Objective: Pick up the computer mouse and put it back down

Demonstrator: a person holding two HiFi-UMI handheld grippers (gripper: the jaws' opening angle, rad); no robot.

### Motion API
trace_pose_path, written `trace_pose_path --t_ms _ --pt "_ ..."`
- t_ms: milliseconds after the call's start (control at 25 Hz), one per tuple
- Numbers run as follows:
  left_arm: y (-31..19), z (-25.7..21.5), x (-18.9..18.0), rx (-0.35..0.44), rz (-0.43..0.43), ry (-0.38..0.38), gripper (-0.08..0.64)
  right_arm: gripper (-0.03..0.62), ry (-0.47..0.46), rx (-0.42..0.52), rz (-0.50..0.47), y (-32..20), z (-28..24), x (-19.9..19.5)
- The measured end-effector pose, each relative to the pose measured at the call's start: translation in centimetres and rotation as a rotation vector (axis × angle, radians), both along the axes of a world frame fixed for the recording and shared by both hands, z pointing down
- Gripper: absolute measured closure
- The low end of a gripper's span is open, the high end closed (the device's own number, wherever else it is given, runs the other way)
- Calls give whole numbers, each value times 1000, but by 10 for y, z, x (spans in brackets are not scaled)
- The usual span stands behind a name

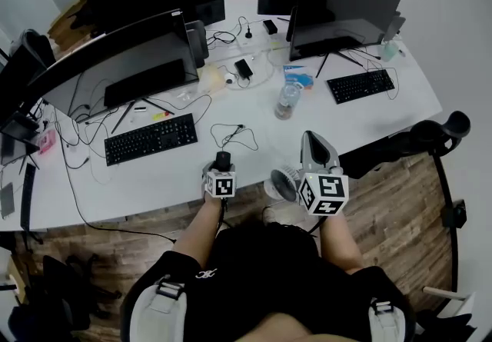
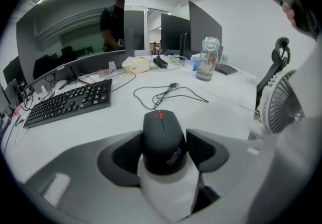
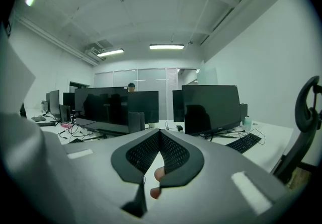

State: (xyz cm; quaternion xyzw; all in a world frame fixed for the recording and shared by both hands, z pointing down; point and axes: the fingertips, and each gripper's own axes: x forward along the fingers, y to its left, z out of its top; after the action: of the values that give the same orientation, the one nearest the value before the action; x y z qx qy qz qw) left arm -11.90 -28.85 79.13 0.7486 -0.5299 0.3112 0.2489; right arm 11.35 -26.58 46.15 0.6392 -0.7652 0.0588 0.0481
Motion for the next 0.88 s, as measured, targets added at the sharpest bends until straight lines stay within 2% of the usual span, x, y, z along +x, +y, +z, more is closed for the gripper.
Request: trace_pose_path --t_ms 160,280,400,440,520,600,720,880 --pt "-1 1 1 2 21 -3 236 595 -3 2 -7 -2 0 -1" --pt "-5 -21 3 87 37 17 229 595 -9 7 -18 -5 -1 -5" --pt "-7 -59 -6 193 -19 66 229 595 -24 16 -36 -9 -2 -13" --pt "-8 -76 -12 235 -53 83 257 595 -31 19 -46 -12 -3 -16" --pt "-12 -114 -26 333 -122 98 407 595 -45 30 -65 -16 -4 -24" --pt "-15 -154 -37 423 -157 106 503 595 -59 47 -78 -20 -6 -34" --pt "-15 -208 -48 522 -160 121 506 595 -67 74 -100 -27 -10 -50" --pt "-6 -258 -67 600 -192 129 506 595 -77 88 -142 -37 -10 -70"
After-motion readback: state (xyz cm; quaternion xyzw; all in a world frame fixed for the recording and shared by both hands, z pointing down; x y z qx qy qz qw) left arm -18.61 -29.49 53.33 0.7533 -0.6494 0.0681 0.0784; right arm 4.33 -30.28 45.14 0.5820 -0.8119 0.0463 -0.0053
